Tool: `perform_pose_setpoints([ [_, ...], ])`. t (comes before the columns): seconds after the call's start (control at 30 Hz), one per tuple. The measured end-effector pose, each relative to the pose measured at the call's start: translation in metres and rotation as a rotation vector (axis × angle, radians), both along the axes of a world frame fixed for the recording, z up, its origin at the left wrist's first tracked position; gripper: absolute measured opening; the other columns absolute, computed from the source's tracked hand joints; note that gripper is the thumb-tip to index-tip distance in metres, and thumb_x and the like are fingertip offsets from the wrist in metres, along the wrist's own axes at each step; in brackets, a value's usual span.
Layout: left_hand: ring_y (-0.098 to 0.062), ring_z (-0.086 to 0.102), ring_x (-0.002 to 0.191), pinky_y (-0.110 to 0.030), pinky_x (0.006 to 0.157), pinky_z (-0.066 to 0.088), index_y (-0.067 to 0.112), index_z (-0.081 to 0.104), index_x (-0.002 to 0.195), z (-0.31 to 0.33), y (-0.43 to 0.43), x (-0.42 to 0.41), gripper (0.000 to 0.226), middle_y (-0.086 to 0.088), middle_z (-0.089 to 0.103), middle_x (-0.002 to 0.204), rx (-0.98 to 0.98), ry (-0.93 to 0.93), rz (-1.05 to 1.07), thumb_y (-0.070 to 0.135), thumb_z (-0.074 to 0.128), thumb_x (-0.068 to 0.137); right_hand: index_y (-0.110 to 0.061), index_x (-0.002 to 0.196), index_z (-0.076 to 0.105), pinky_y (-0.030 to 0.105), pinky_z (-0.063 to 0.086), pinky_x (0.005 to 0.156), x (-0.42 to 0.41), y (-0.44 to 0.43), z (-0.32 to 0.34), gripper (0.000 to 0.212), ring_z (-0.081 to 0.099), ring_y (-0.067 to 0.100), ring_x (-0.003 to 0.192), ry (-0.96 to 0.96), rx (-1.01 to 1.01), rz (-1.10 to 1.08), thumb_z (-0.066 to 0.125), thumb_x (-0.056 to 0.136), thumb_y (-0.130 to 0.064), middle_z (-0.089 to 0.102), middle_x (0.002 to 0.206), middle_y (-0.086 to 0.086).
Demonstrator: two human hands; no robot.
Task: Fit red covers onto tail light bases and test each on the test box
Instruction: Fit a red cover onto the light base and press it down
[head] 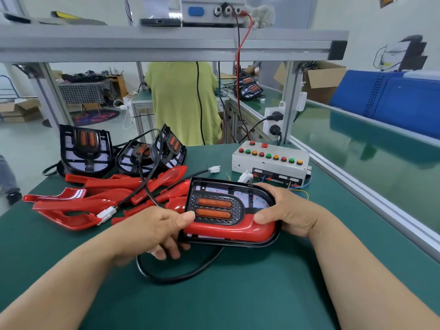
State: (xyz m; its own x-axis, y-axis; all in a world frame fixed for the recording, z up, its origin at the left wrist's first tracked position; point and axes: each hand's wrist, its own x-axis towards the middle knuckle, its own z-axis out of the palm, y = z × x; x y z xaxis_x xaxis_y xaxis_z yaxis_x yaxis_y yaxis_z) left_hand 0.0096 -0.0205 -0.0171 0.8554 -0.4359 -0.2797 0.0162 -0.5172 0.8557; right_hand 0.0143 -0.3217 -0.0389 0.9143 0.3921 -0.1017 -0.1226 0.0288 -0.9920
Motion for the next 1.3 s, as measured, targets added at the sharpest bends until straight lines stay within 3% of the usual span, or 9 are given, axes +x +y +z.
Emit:
perform_pose_setpoints([
  [0.17,-0.025,0.073,0.093,-0.027,0.067,0.057,0.010,0.074,0.107,-0.001,-0.001,-0.002,0.048,-0.013,0.074,0.110,-0.197,0.225,-0.034,0.049,0.079,0.080,-0.006,0.128,0.055,0.045,0.055,0.092,0.000,0.002,0.000,0.084,0.066,0.033,0.107,0.000,0.003,-0.005,0.083,0.049,-0.001,0.067,0.122,0.022],
  [0.33,-0.023,0.073,0.088,-0.027,0.067,0.059,0.003,0.071,0.112,-0.002,-0.005,-0.001,0.047,-0.017,0.073,0.111,-0.243,0.333,0.023,0.029,0.076,0.072,-0.009,0.129,0.055,0.047,0.053,0.095,0.000,0.004,-0.002,0.083,0.065,0.034,0.110,0.007,-0.025,-0.004,0.083,0.052,0.002,0.067,0.122,0.020],
  [0.67,-0.021,0.073,0.074,-0.025,0.063,0.057,0.001,0.070,0.106,0.000,-0.012,-0.006,0.044,-0.018,0.076,0.097,-0.207,0.254,0.098,0.023,0.076,0.069,-0.010,0.131,0.053,0.048,0.053,0.095,-0.001,0.005,-0.001,0.084,0.064,0.037,0.112,0.012,-0.037,0.013,0.082,0.053,0.004,0.065,0.124,0.022],
  [0.87,-0.018,0.068,0.063,-0.023,0.057,0.054,-0.002,0.069,0.100,-0.003,-0.016,-0.007,0.014,-0.017,0.076,0.087,-0.124,0.137,0.122,0.008,0.067,0.091,-0.008,0.126,0.056,0.040,0.056,0.087,-0.002,0.006,0.001,0.082,0.067,0.030,0.104,-0.031,-0.049,0.015,0.084,0.049,0.001,0.069,0.116,0.018],
  [1.03,-0.016,0.066,0.060,-0.025,0.060,0.054,0.000,0.069,0.104,-0.006,-0.018,-0.007,0.016,-0.015,0.076,0.086,-0.082,0.081,0.116,0.011,0.066,0.093,-0.008,0.127,0.055,0.041,0.055,0.087,-0.001,0.005,0.000,0.077,0.067,0.031,0.105,-0.025,-0.038,0.015,0.078,0.056,0.008,0.068,0.119,0.019],
  [1.13,-0.017,0.067,0.063,-0.025,0.062,0.054,0.002,0.069,0.108,-0.004,-0.015,-0.006,0.023,-0.015,0.076,0.092,-0.082,0.098,0.080,0.019,0.068,0.092,-0.011,0.128,0.056,0.043,0.055,0.089,-0.002,0.005,-0.001,0.082,0.066,0.032,0.108,-0.001,-0.014,0.038,0.083,0.051,-0.001,0.068,0.121,0.019],
  [1.3,-0.018,0.068,0.069,-0.023,0.060,0.053,0.004,0.070,0.106,0.005,-0.001,-0.001,0.047,-0.016,0.076,0.098,-0.071,0.171,-0.024,0.038,0.075,0.073,-0.021,0.109,0.073,0.035,0.057,0.083,-0.003,0.010,0.001,0.066,0.068,0.026,0.104,0.019,0.057,0.105,0.096,0.047,-0.017,0.071,0.116,0.013],
])
